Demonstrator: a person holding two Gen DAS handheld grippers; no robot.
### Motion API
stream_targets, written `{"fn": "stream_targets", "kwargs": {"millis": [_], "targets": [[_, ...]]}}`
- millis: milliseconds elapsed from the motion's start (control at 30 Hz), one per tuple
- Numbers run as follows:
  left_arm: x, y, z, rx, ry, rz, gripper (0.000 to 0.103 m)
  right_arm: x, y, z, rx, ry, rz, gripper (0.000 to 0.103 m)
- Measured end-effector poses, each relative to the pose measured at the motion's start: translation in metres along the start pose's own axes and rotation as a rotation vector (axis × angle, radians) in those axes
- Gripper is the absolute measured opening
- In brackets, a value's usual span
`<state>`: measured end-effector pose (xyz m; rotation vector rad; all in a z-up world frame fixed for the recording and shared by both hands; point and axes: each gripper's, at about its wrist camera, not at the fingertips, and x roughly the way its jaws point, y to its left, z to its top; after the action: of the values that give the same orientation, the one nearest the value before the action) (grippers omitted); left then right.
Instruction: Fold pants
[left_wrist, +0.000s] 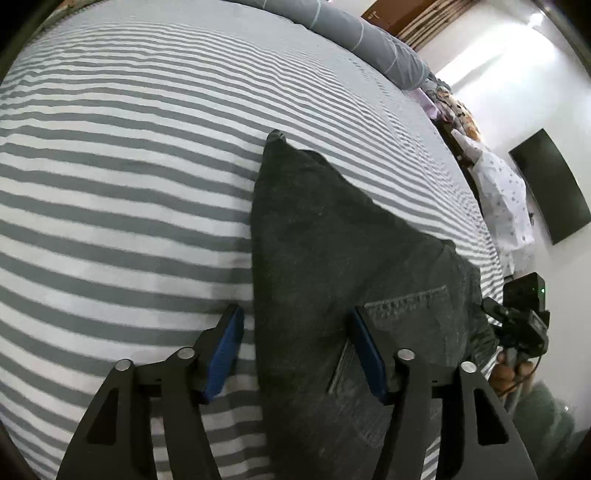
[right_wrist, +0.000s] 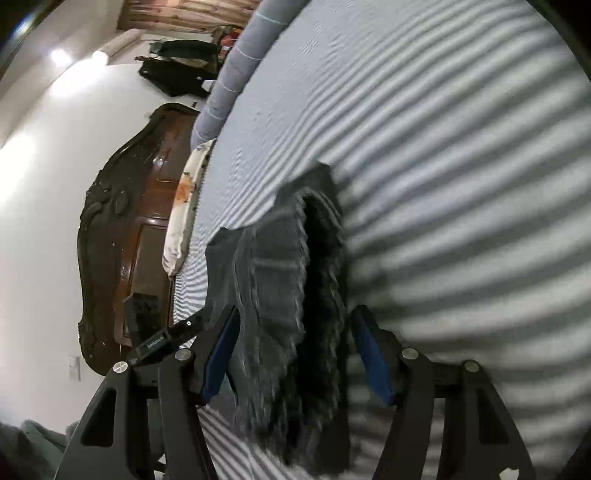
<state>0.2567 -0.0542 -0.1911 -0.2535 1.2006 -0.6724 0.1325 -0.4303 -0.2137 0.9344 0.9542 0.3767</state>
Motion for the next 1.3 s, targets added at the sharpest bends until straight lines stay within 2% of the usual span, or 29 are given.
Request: {"fn": "stream_targets", "kwargs": {"millis": [67,133,200,233,267,333,367,433,500,633,833,1067,1300], "targets": [[0.004,-0.006,0.003,0.017,-0.004,0.003,0.073,0.007,0.008,0.002,-0.029,0.015,-0.019,0.063],[0.009,-0.016,0.004,0.054,-0.014,0.036,0.077,0.008,0.014,-0.001,-0.037,0.030,-0.034,0.060],[0.009,-0.024,0.002,0.066,-0.022,0.063,0.077,0.009,0.013,-0.005,0.002,0.047,-0.032,0.039],[0.009,-0.026,0.002,0.068,-0.019,0.063,0.074,0.009,0.012,-0.008,0.017,0.048,-0.029,0.037],[0.009,-0.028,0.000,0.076,-0.018,0.065,0.069,0.009,0.014,-0.012,0.026,0.037,-0.033,0.035],[0.007,-0.030,-0.002,0.071,-0.010,0.071,0.043,0.009,0.020,-0.014,0.029,0.023,-0.051,0.031],[0.005,-0.029,-0.002,0.055,-0.013,0.077,0.040,0.008,0.025,-0.016,0.030,0.016,-0.058,0.028],[0.003,-0.027,-0.001,0.024,-0.025,0.084,0.022,0.006,0.041,-0.017,0.023,0.001,-0.071,0.027],[-0.007,-0.024,0.000,-0.011,-0.044,0.048,0.013,0.004,0.056,-0.016,0.001,-0.005,-0.086,0.026],[-0.026,-0.036,0.002,0.008,-0.092,0.013,0.011,-0.001,0.087,-0.013,-0.038,-0.001,-0.120,0.025],[-0.064,-0.036,0.017,-0.001,-0.172,-0.030,0.011,0.006,0.118,0.001,-0.055,0.001,-0.099,0.024],[-0.102,0.003,0.052,-0.024,-0.234,0.048,0.011,0.061,0.150,0.032,-0.070,0.045,-0.048,0.024],[-0.099,0.061,0.079,-0.058,-0.214,0.176,0.011,0.138,0.160,0.061,-0.129,0.106,-0.133,0.024]]}}
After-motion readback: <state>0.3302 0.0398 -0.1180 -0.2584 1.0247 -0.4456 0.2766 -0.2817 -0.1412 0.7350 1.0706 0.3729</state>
